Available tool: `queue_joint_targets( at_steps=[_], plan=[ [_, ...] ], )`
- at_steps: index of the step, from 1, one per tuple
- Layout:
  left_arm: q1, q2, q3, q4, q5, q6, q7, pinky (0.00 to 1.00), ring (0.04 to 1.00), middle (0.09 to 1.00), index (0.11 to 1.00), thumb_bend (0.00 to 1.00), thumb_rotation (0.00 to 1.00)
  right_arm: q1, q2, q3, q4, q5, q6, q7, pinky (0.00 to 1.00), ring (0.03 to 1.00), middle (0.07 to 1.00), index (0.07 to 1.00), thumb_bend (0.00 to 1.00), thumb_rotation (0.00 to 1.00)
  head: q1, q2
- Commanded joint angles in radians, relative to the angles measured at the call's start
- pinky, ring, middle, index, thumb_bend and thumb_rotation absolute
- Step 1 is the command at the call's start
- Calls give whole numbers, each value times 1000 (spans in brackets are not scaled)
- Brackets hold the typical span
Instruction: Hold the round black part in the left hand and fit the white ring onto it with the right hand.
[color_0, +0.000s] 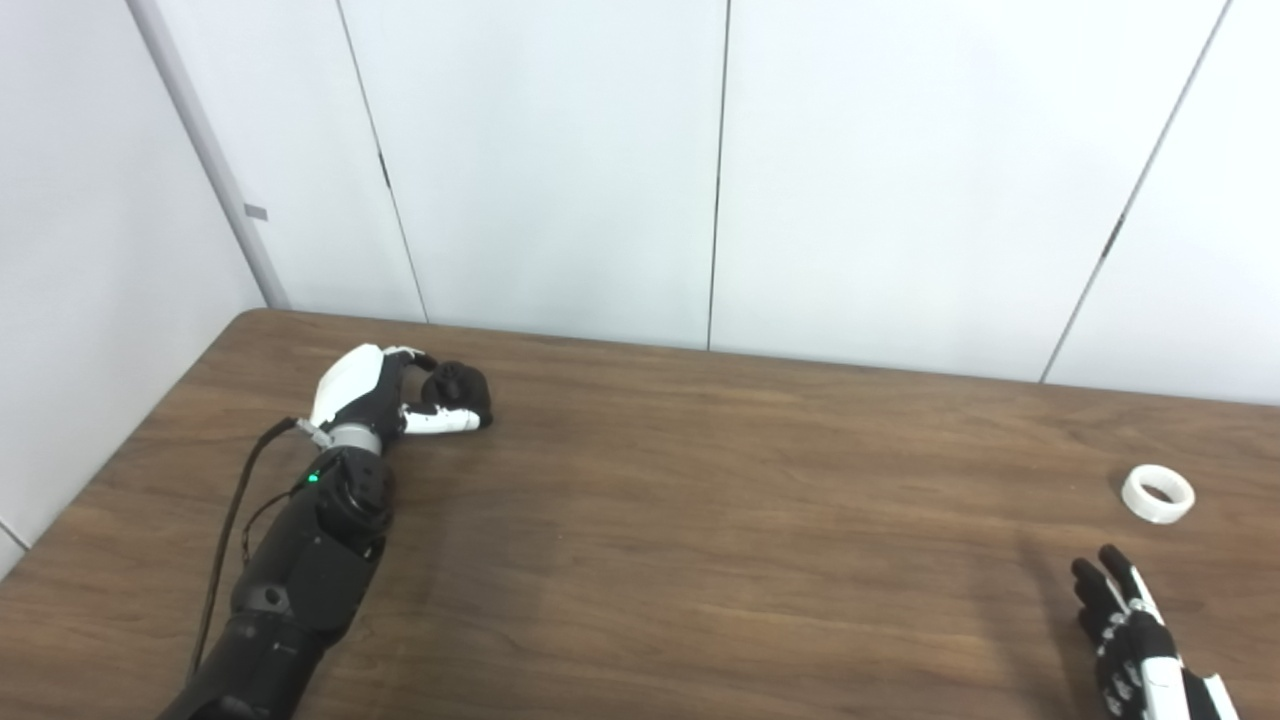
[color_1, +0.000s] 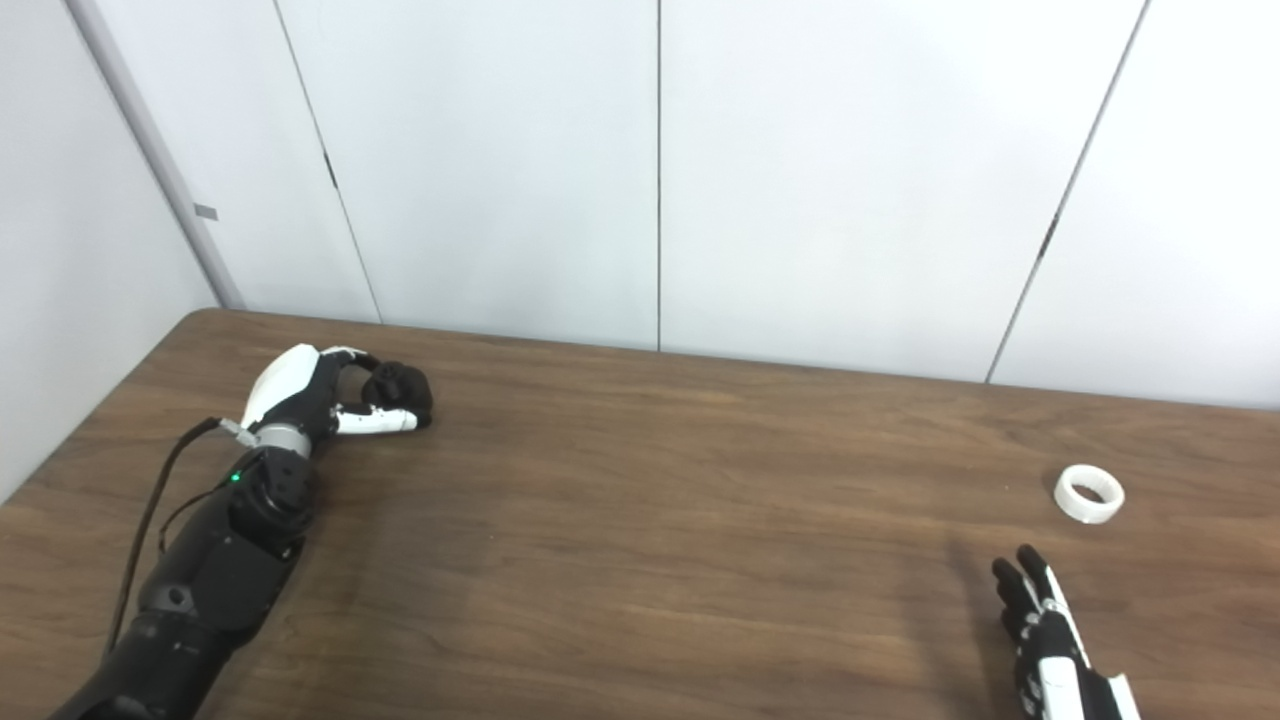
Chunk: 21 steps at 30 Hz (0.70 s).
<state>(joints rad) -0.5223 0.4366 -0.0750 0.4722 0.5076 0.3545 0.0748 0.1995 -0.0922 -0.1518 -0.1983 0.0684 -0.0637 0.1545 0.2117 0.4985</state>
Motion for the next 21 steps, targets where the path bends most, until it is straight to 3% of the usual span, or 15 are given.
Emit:
queue_joint_targets(
  at_steps=[1, 21],
  plan=[
    [-43, 29, 0, -26, 13, -13, 26, 1000, 997, 936, 757, 968, 328, 84, -18, 6, 29, -5, -26, -4, 1000, 966, 939, 971, 517, 1000, 0, 0],
    [-45, 36, -24, -8, 32, 8, 37, 1000, 979, 916, 728, 922, 261, 85, -15, 1, 26, 1, -20, -7, 1000, 963, 935, 967, 549, 1000, -3, 4]
  ],
)
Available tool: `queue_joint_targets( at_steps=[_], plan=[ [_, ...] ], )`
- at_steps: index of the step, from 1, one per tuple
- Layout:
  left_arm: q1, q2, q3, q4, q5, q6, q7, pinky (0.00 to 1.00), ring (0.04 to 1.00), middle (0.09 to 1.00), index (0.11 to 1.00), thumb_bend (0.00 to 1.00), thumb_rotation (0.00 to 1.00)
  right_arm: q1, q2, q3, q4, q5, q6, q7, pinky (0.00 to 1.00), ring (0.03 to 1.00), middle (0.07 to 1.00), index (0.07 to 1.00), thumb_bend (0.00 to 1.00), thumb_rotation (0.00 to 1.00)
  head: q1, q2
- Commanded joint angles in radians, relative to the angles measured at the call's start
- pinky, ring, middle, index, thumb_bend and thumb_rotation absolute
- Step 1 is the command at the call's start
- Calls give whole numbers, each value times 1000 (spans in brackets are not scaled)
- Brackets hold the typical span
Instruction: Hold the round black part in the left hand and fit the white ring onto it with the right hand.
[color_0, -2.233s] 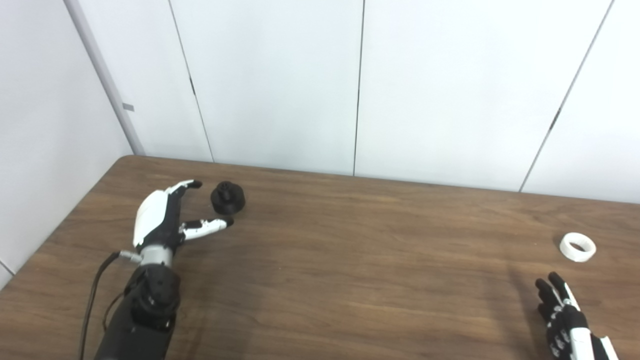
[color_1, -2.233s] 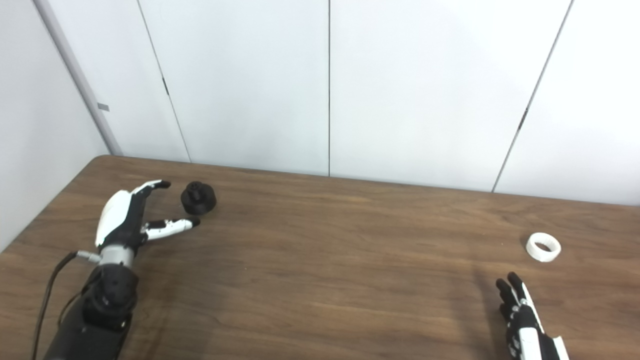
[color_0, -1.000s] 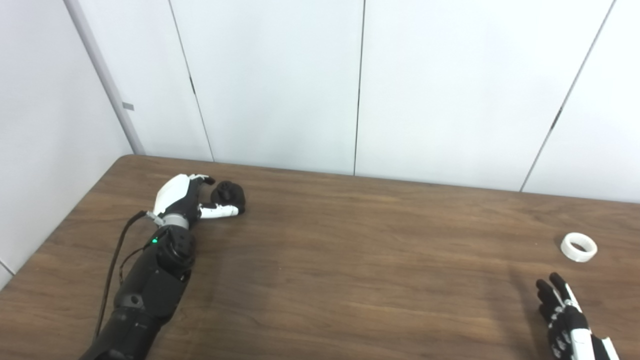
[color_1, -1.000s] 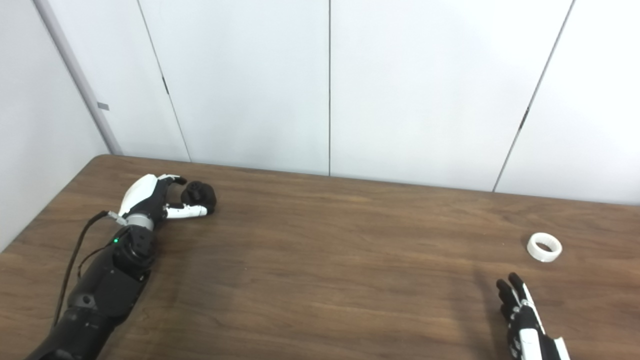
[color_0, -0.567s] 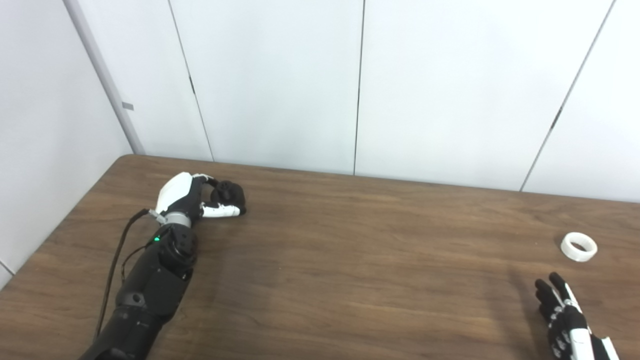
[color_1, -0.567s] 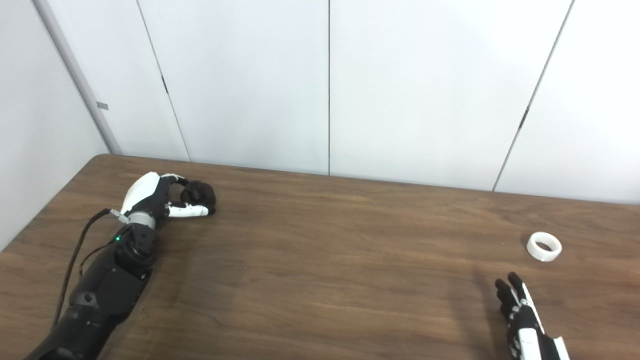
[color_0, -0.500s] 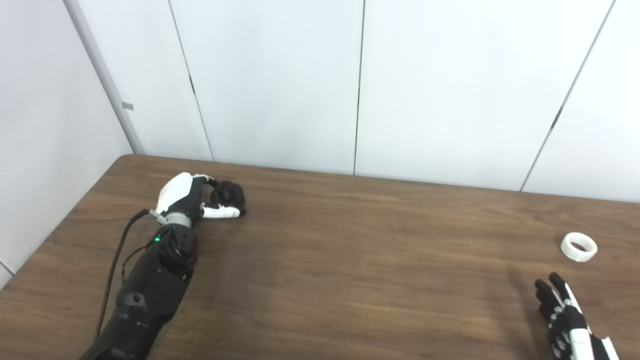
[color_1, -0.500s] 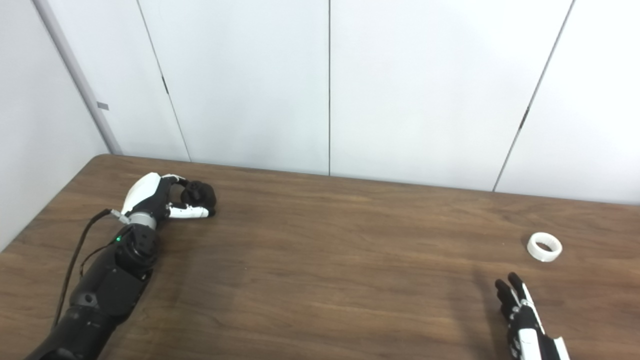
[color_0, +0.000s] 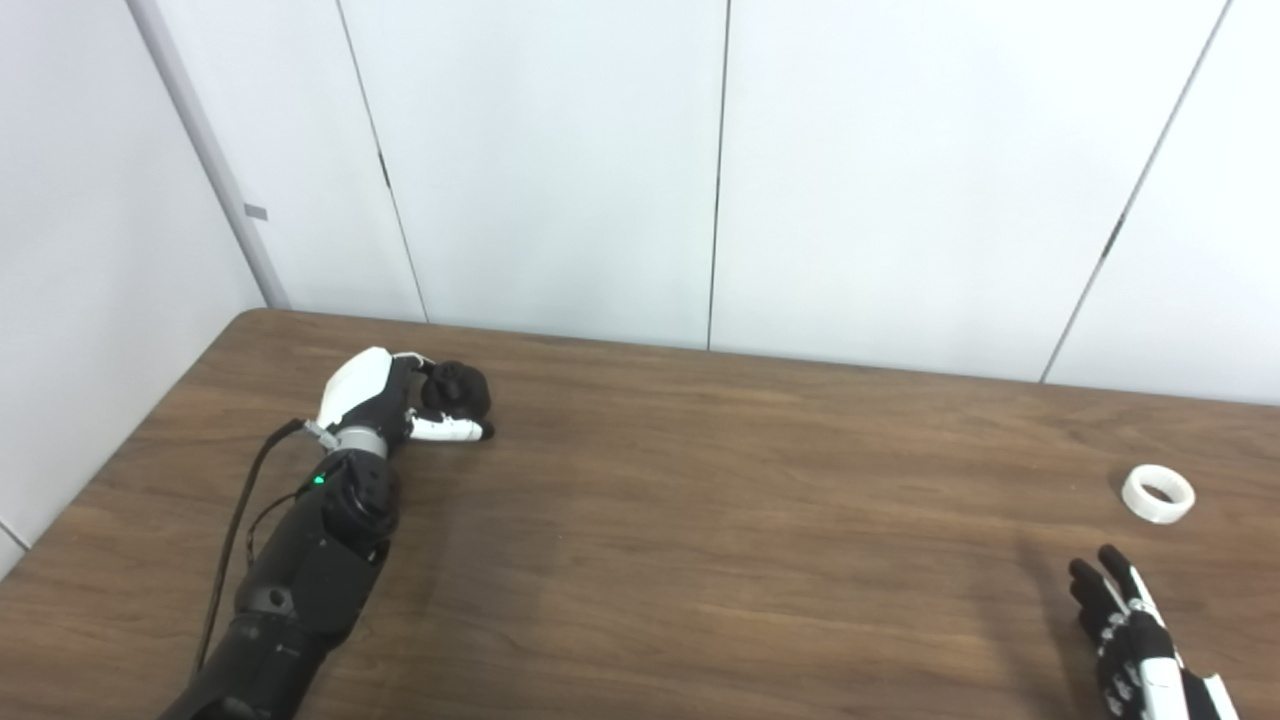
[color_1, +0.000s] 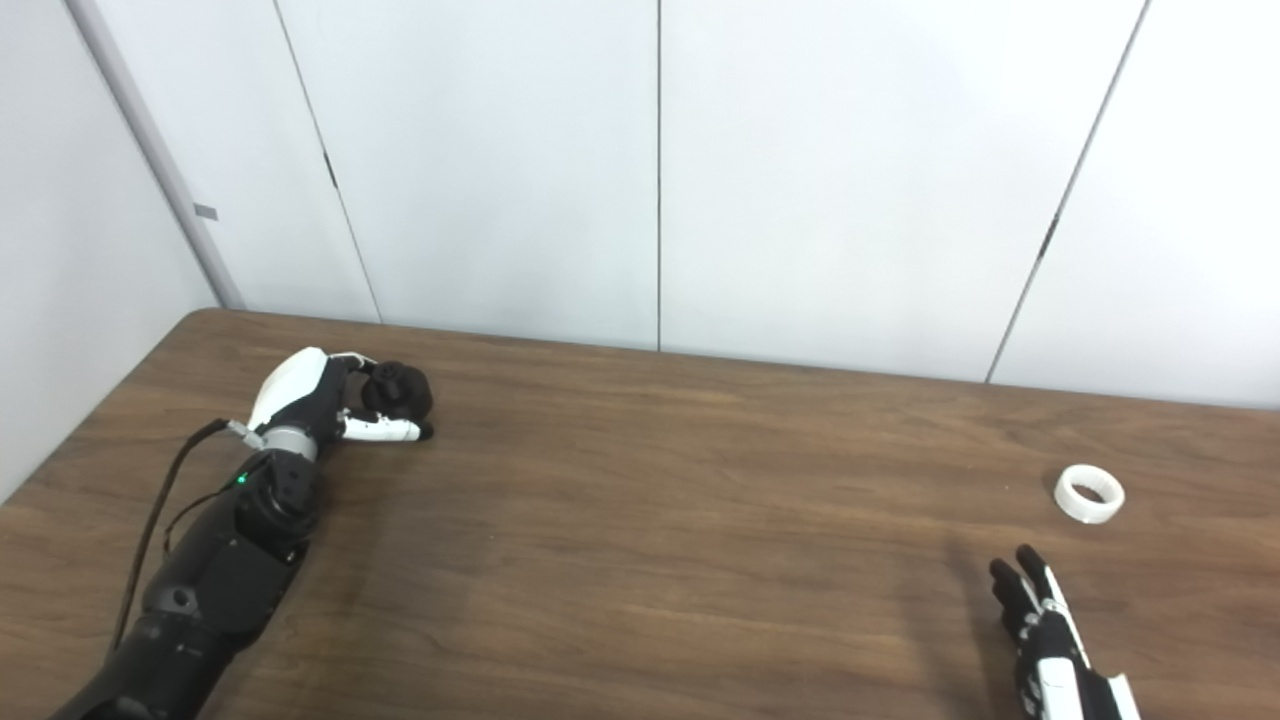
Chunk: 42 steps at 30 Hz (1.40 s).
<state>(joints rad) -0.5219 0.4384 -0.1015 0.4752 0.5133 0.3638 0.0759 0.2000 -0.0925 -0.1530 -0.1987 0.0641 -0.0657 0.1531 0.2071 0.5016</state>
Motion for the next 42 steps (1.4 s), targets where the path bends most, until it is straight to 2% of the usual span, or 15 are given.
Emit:
queue_joint_targets(
  at_steps=[1, 8, 11, 12, 13, 14, 16, 25, 28, 36, 42],
  plan=[
    [-47, 34, 4, -8, 27, -1, 39, 1000, 976, 913, 724, 924, 260, 85, -15, 2, 25, 6, -14, -5, 1000, 968, 937, 970, 551, 1000, 1, 1],
    [-49, 36, 7, -7, 26, 18, 33, 1000, 979, 904, 699, 893, 250, 87, -15, 1, 24, 12, -15, -3, 1000, 964, 944, 973, 551, 1000, 6, 3],
    [-46, 30, 22, -9, 14, 12, 46, 1000, 967, 886, 651, 856, 171, 89, -16, 2, 22, 10, -12, -4, 1000, 973, 945, 977, 554, 1000, 7, 4],
    [-45, 26, 32, -9, 6, 4, 55, 1000, 962, 873, 604, 785, 125, 89, -15, 1, 20, 10, -9, -5, 1000, 974, 943, 976, 552, 1000, 7, 4],
    [-43, 24, 39, -8, 1, -4, 63, 1000, 958, 863, 548, 658, 93, 89, -15, 1, 20, 12, -7, -4, 1000, 975, 942, 975, 549, 1000, 7, 4],
    [-42, 21, 45, -6, -4, -13, 72, 1000, 955, 855, 520, 593, 75, 89, -14, 0, 20, 16, -6, -4, 1000, 975, 942, 975, 546, 1000, 7, 4],
    [-37, 16, 58, -9, -16, -26, 87, 1000, 948, 830, 491, 537, 53, 88, -14, -1, 20, 19, 0, -4, 1000, 977, 944, 975, 557, 1000, 8, 4],
    [-31, 18, 50, -14, -12, -57, 112, 995, 937, 806, 485, 521, 45, 88, -18, 1, 23, 22, -5, -1, 1000, 979, 950, 980, 559, 1000, 11, 4],
    [-26, 18, 47, -18, -9, -67, 118, 959, 930, 801, 485, 521, 45, 90, -16, -1, 26, 32, -10, 2, 1000, 982, 949, 976, 559, 1000, 12, 5],
    [-14, 32, 33, -36, 6, -85, 117, 985, 922, 798, 485, 521, 44, 95, -17, 4, 16, 33, -6, 1, 1000, 978, 953, 980, 547, 1000, 8, 10],
    [32, 35, 9, -163, 35, -62, 71, 963, 923, 805, 485, 521, 43, 98, -14, 10, 12, 14, -4, -6, 1000, 976, 952, 979, 547, 1000, 3, 16]
  ],
)
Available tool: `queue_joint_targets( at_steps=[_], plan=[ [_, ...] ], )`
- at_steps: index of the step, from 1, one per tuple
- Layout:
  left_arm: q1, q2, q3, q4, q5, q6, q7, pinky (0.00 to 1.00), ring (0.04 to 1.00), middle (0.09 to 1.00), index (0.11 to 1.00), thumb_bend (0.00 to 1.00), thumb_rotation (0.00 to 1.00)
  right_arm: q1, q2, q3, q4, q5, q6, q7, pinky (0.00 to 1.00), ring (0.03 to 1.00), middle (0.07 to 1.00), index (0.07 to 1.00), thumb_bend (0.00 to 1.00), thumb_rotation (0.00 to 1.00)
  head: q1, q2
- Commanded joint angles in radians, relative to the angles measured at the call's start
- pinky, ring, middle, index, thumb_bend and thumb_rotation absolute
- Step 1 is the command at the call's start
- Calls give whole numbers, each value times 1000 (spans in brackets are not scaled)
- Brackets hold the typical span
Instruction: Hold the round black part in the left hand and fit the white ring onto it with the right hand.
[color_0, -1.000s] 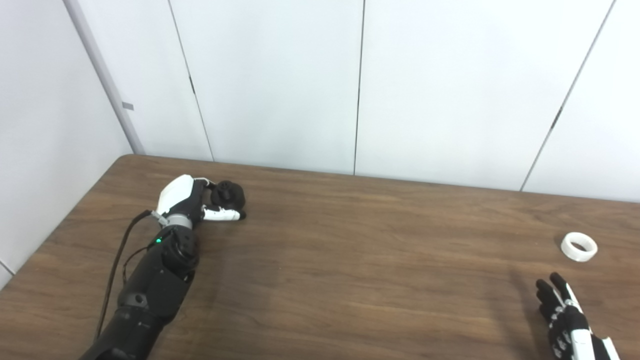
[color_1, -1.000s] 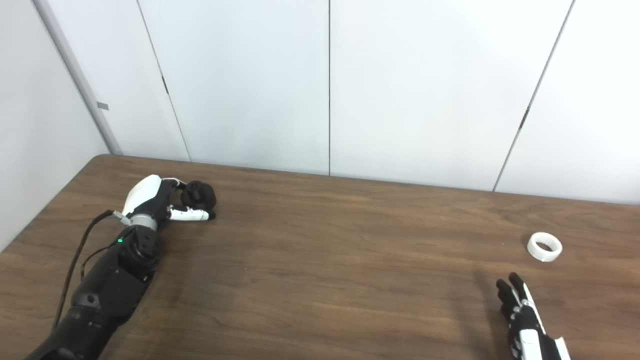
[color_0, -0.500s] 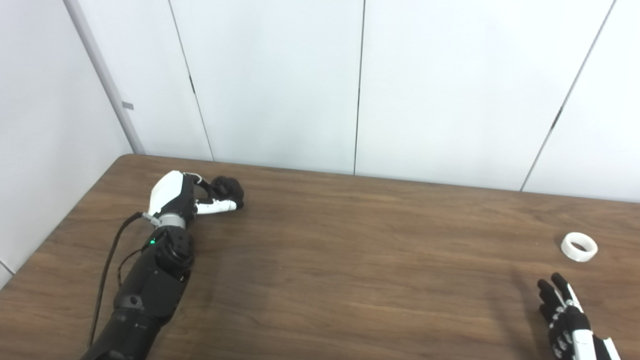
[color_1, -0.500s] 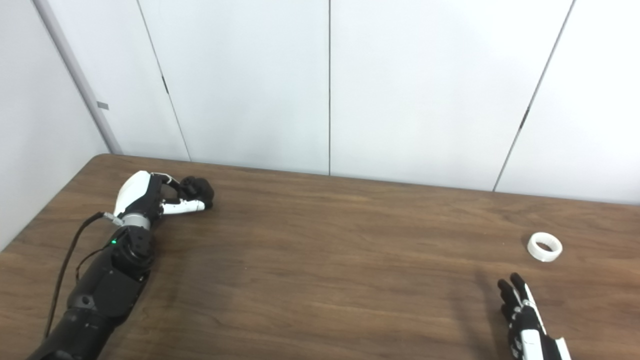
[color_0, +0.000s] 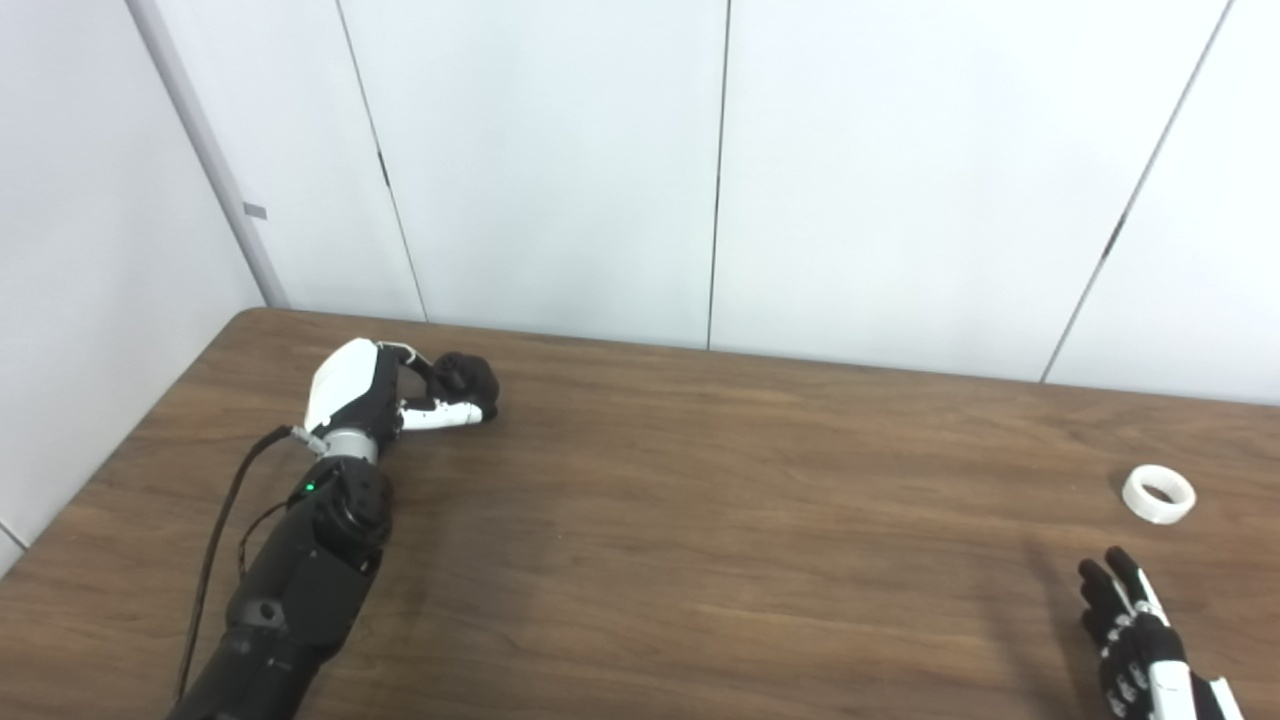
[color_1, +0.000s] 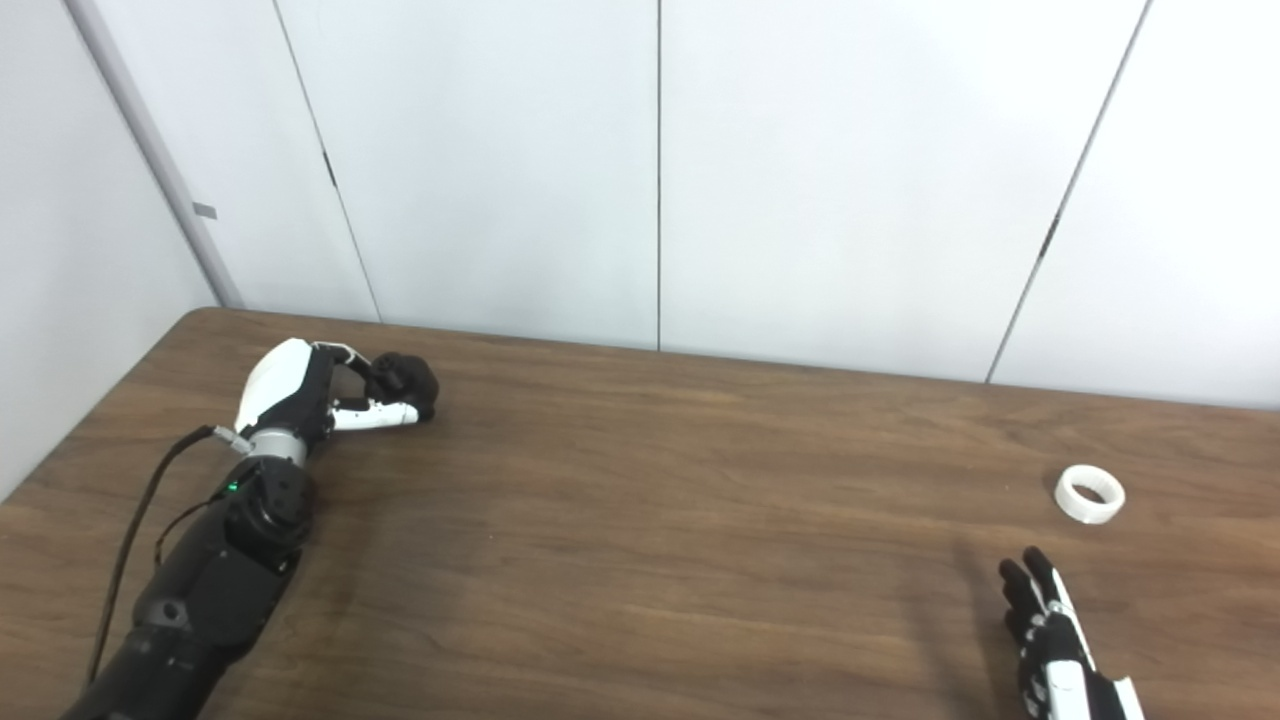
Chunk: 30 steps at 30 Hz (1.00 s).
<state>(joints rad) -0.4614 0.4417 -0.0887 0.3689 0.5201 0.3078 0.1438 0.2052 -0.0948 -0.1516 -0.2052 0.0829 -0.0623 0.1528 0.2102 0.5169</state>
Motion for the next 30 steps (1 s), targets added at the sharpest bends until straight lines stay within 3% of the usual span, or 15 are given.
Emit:
queue_joint_targets(
  at_steps=[1, 10, 14, 30],
  plan=[
    [-16, 33, -14, -90, 40, -1, -8, 966, 924, 802, 485, 521, 43, 93, -11, 9, 20, -11, -11, -7, 1000, 972, 949, 976, 546, 1000, -3, 2],
    [117, -3, -102, -419, 152, 66, -114, 1000, 898, 775, 485, 522, 46, 84, 4, 23, 18, -31, -8, -14, 1000, 969, 937, 974, 536, 1000, -33, 17],
    [177, -31, -157, -535, 223, 58, -144, 1000, 888, 779, 485, 523, 47, 77, 7, 32, 26, -38, -32, -14, 1000, 958, 946, 973, 502, 1000, -51, 27],
    [331, -165, -294, -682, 408, -2, -201, 999, 889, 783, 485, 524, 54, 73, 45, 83, -48, -86, 10, -68, 990, 923, 912, 940, 515, 1000, -174, 90]
  ],
)
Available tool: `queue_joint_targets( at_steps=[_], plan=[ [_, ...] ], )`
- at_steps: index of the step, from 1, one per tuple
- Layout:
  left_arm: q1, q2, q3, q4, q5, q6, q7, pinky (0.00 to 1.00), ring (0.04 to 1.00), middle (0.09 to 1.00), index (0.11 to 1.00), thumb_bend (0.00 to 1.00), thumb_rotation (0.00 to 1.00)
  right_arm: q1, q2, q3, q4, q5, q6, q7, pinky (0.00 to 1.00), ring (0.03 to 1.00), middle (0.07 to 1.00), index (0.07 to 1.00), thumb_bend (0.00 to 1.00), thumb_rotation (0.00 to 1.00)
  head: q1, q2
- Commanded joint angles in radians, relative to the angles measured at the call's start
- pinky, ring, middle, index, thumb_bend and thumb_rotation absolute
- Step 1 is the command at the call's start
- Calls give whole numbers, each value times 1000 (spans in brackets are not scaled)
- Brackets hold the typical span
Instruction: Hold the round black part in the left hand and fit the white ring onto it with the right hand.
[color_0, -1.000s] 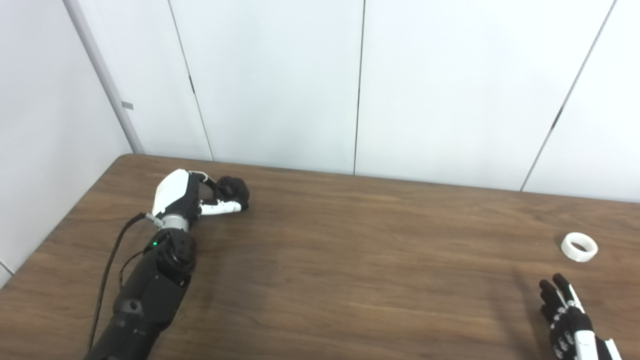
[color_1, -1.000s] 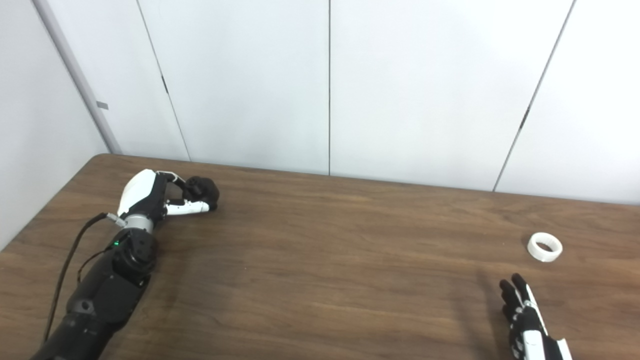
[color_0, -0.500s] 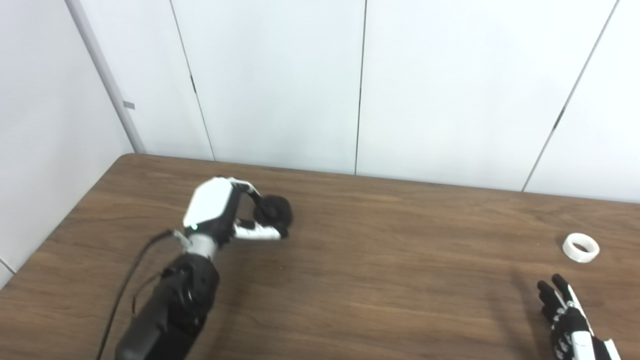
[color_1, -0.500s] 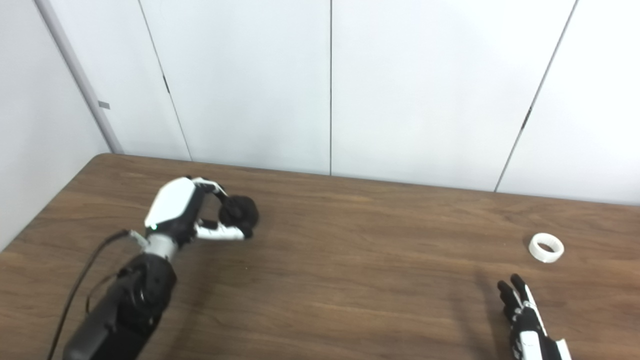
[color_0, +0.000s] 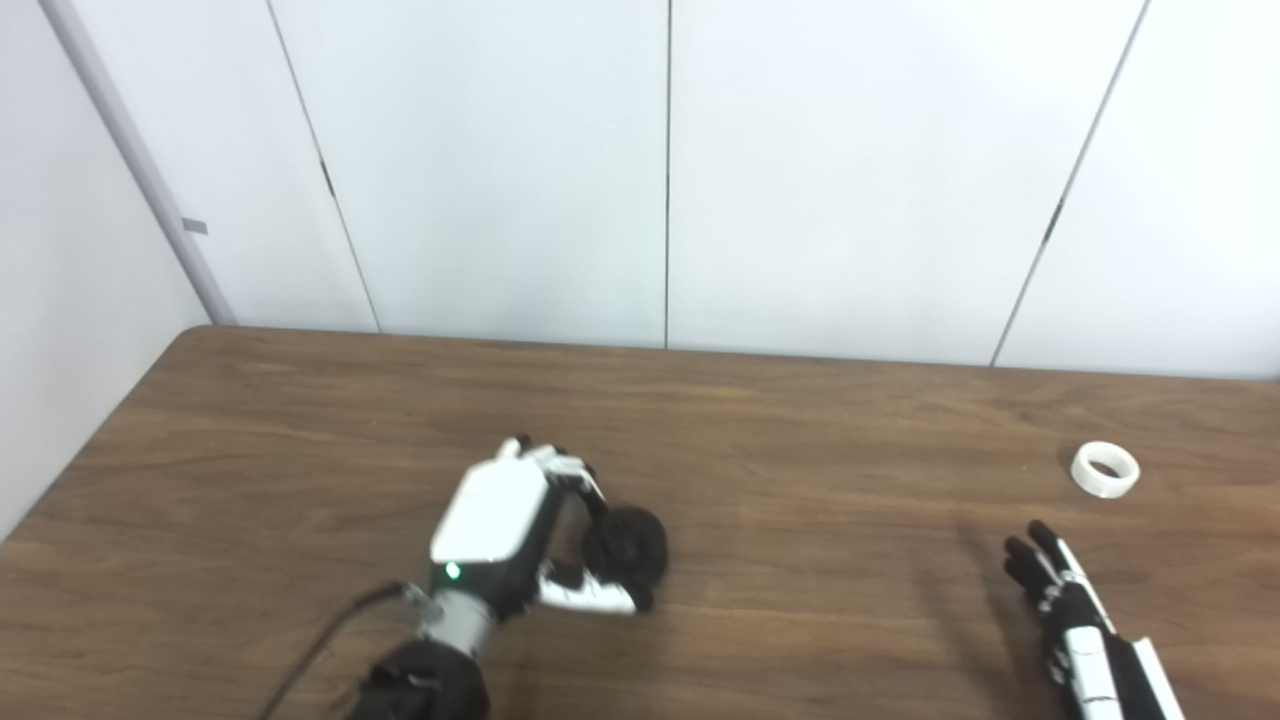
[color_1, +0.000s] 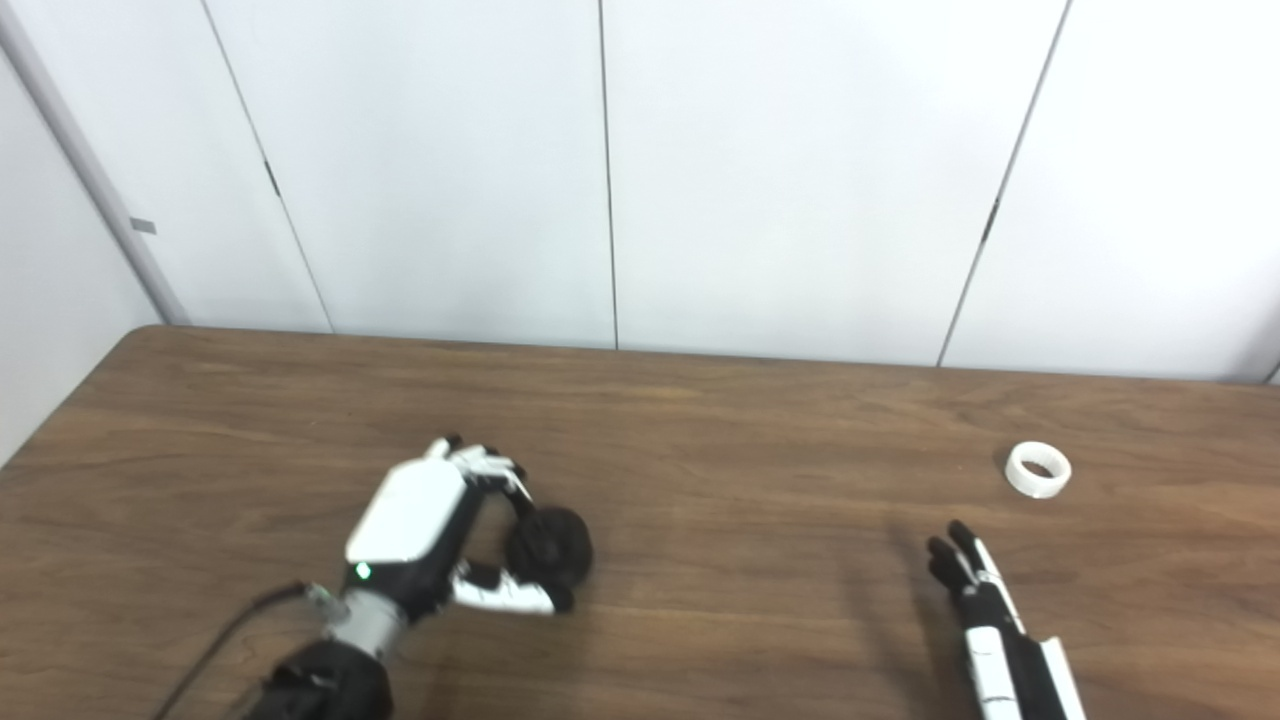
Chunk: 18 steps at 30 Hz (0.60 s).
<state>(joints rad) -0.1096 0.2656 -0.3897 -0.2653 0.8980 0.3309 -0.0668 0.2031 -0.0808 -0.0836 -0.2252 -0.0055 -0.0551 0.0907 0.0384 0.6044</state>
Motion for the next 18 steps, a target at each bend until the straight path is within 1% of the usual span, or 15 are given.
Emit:
queue_joint_targets(
  at_steps=[1, 2, 3, 5, 6, 8, 9, 10, 12, 15, 18],
  plan=[
    [-13, 4, 5, -51, 35, -28, 6, 1000, 889, 783, 485, 524, 54, 75, 32, 20, -34, 3, 9, -10, 990, 923, 912, 940, 515, 1000, -11, 10],
    [-4, -5, 1, -53, 42, -31, 4, 1000, 891, 785, 485, 523, 55, 75, 32, 25, -41, 2, 13, -13, 984, 920, 911, 938, 512, 1000, -21, 20],
    [7, -15, -3, -54, 49, -34, 3, 1000, 889, 785, 485, 523, 56, 75, 31, 29, -46, 0, 19, -17, 987, 917, 910, 937, 508, 1000, -21, 20],
    [27, -31, -11, -59, 56, -40, -1, 1000, 889, 786, 485, 522, 57, 75, 33, 39, -60, -5, 34, -26, 996, 917, 908, 935, 497, 1000, -44, 38],
    [37, -39, -15, -58, 56, -46, 1, 1000, 890, 787, 485, 522, 57, 73, 35, 43, -68, -9, 40, -31, 998, 917, 907, 935, 494, 1000, -48, 41],
    [57, -54, -18, -57, 52, -58, 6, 1000, 890, 786, 484, 522, 55, 73, 38, 52, -93, -18, 67, -40, 1000, 928, 908, 933, 497, 1000, -80, 62],
    [67, -62, -21, -53, 54, -63, 7, 1000, 889, 786, 484, 522, 54, 71, 37, 56, -103, -18, 77, -41, 1000, 932, 909, 933, 502, 1000, -80, 62],
    [76, -66, -24, -49, 54, -73, 10, 1000, 888, 787, 484, 522, 54, 70, 38, 59, -114, -19, 90, -44, 1000, 934, 913, 934, 500, 1000, -100, 76],
    [90, -73, -31, -39, 60, -92, 14, 1000, 885, 789, 484, 523, 54, 66, 38, 65, -131, -23, 114, -51, 1000, 937, 914, 931, 511, 1000, -106, 80],
    [111, -78, -38, -35, 66, -120, 15, 995, 879, 788, 485, 523, 55, 64, 44, 72, -157, -33, 141, -64, 1000, 944, 915, 933, 519, 1000, -139, 103],
    [132, -85, -46, -33, 76, -139, 17, 997, 882, 788, 484, 523, 55, 61, 47, 80, -175, -42, 161, -75, 1000, 945, 914, 932, 539, 1000, -154, 117]
  ],
)
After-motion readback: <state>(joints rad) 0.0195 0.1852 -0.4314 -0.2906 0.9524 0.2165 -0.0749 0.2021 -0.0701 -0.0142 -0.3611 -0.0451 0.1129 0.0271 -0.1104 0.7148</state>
